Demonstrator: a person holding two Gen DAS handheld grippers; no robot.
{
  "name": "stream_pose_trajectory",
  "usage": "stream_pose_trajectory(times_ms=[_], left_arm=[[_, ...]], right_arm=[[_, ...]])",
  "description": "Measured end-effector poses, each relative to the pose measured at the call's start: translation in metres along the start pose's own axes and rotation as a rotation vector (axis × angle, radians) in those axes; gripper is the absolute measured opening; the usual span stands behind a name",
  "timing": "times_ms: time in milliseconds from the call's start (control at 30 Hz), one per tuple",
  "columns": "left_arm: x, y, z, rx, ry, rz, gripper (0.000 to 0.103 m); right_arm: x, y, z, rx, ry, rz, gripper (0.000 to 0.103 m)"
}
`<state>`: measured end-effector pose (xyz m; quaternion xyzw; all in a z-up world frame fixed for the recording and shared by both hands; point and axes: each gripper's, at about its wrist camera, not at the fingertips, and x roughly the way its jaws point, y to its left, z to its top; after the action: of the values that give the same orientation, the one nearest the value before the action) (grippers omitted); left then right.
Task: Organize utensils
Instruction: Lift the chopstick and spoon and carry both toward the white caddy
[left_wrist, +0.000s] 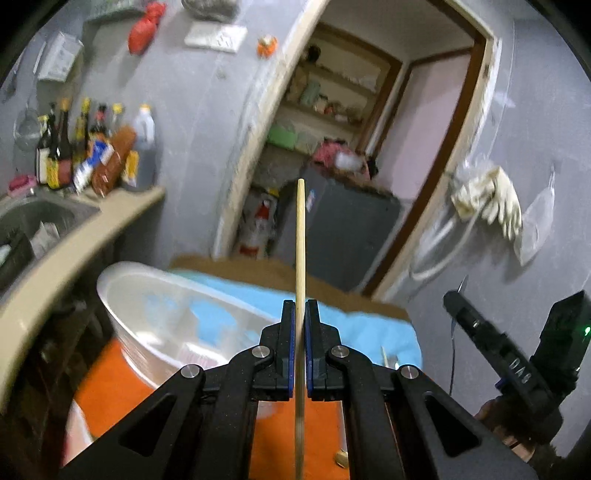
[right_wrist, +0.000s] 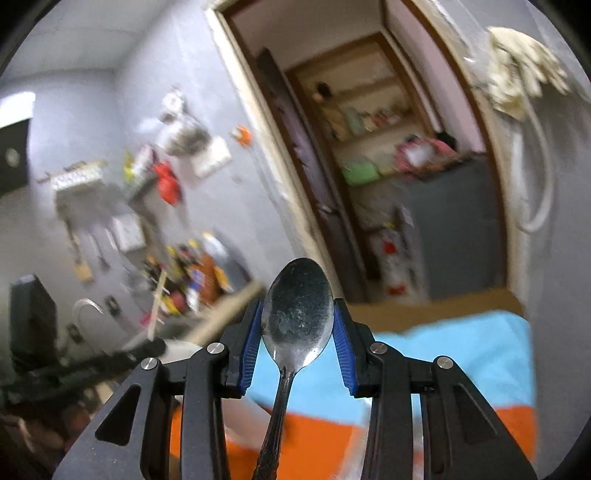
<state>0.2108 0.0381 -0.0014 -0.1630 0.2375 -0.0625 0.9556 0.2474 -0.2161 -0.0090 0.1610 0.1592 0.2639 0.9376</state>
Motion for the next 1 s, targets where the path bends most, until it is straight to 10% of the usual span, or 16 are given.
stream_pose_trajectory(times_ms=[467,1000], left_arm=[[0.015,0.135,0.066,-0.144,-0.262,-0.012,0.003],[0.027,0.123,0.020,-0.049,-0.323,0.109,0.003]], right_arm=[[0.091,0.086,-0.002,-0.137,-0.224,0.021,0.035],[0.099,0.094,-0.050,-0.281,-0.207,-0.061,0.036]])
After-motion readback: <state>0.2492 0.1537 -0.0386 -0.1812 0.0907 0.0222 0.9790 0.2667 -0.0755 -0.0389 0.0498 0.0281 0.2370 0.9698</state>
